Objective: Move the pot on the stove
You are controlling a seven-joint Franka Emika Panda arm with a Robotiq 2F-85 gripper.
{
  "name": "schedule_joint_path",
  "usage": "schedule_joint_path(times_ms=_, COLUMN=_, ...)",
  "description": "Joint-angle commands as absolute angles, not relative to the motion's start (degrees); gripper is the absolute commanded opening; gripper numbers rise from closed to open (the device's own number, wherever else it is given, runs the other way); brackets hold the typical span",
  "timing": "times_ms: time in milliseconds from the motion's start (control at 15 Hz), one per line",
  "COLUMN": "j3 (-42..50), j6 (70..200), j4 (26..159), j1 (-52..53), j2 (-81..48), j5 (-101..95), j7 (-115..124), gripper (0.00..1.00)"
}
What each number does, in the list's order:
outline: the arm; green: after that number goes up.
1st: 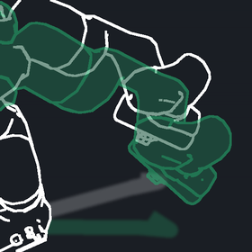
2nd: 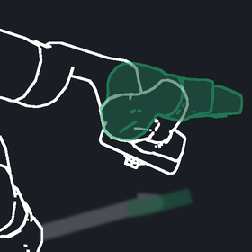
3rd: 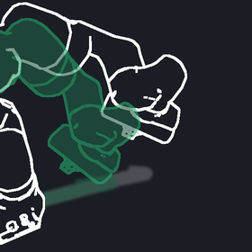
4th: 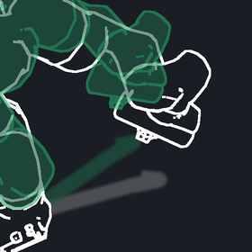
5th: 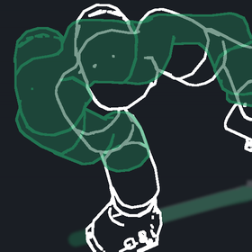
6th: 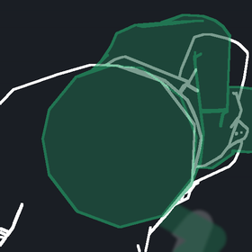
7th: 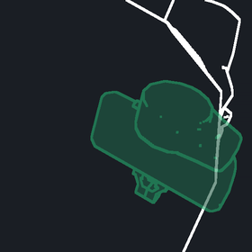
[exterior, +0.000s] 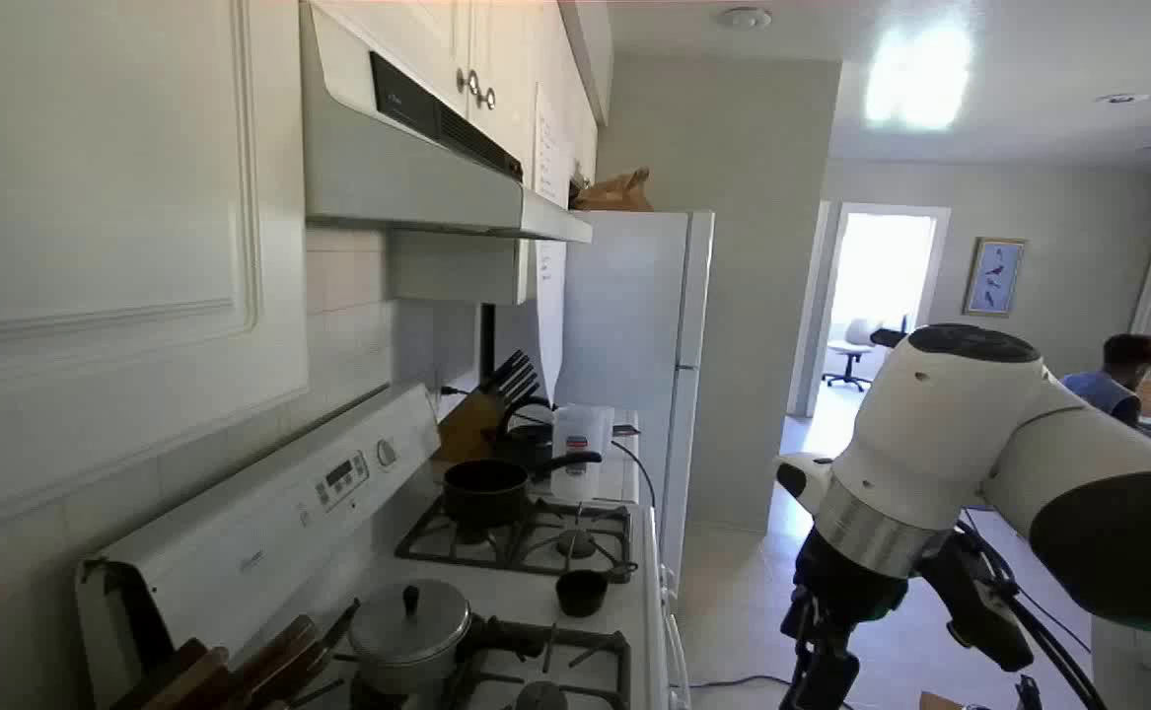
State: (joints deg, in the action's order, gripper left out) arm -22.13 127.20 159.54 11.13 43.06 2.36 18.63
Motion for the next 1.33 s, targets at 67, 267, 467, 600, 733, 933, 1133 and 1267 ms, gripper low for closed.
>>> schedule_joint_path(times_ms=67, j3=-21.4, j6=127.0, j4=160.1, j1=11.8, j2=42.6, j5=1.7, j7=19.1, gripper=1.0)
schedule_joint_path(times_ms=267, j3=-21.4, j6=127.0, j4=160.2, j1=11.8, j2=42.4, j5=1.7, j7=19.1, gripper=1.0)
schedule_joint_path(times_ms=467, j3=-21.4, j6=127.0, j4=160.2, j1=11.8, j2=42.4, j5=1.7, j7=19.1, gripper=1.0)
schedule_joint_path(times_ms=600, j3=-21.4, j6=127.0, j4=160.2, j1=11.8, j2=42.4, j5=1.7, j7=19.1, gripper=1.0)
schedule_joint_path(times_ms=733, j3=-21.4, j6=127.0, j4=160.2, j1=11.8, j2=42.4, j5=1.7, j7=19.1, gripper=1.0)
schedule_joint_path(times_ms=933, j3=-21.7, j6=126.1, j4=159.2, j1=11.5, j2=41.8, j5=2.2, j7=20.7, gripper=1.0)
schedule_joint_path(times_ms=1133, j3=-22.3, j6=125.3, j4=155.3, j1=9.0, j2=38.1, j5=3.1, j7=26.3, gripper=1.0)
schedule_joint_path(times_ms=1267, j3=-22.6, j6=125.7, j4=152.9, j1=6.6, j2=34.9, j5=2.7, j7=30.9, gripper=1.0)
